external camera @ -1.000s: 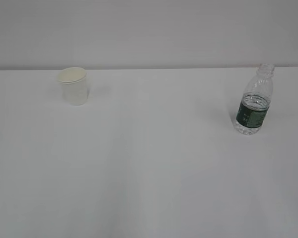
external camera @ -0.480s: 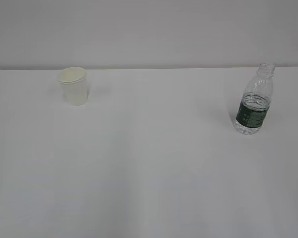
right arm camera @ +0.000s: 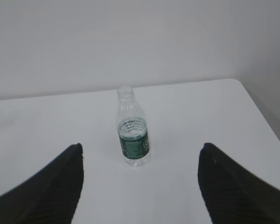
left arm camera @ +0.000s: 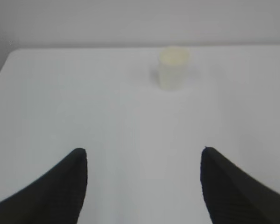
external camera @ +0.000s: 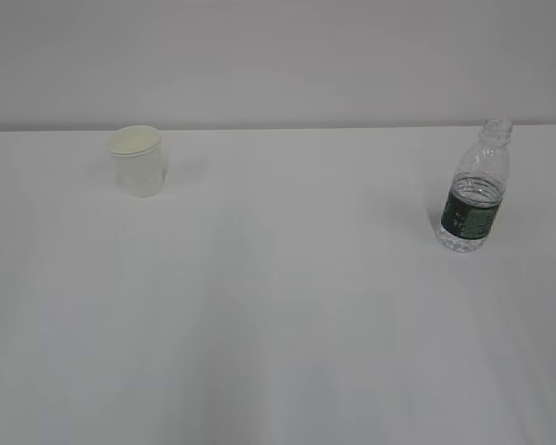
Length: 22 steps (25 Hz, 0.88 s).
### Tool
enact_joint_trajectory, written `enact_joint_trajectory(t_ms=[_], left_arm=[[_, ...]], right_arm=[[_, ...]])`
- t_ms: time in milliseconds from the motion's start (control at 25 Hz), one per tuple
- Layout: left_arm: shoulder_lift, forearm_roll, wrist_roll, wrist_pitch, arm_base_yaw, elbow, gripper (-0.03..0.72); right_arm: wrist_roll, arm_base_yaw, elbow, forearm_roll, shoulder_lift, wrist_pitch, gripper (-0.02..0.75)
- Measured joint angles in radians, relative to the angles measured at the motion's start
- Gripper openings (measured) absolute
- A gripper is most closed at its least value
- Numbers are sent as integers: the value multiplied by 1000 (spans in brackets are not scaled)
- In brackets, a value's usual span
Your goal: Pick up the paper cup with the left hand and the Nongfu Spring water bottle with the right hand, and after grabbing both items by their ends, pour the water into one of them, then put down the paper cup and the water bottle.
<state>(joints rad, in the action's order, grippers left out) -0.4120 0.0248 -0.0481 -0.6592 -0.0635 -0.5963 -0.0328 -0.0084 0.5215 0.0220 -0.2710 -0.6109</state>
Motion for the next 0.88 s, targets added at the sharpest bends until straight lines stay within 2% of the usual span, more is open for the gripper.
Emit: enact_joint_trajectory(t_ms=[320,880], left_arm=[[-189,2,0,392,0,0,554],[-476,46,0,723,0,0,552]], right_arm=[[0,0,3,-22,-85,226,573],[-2,0,11,-22,-496,687,572]])
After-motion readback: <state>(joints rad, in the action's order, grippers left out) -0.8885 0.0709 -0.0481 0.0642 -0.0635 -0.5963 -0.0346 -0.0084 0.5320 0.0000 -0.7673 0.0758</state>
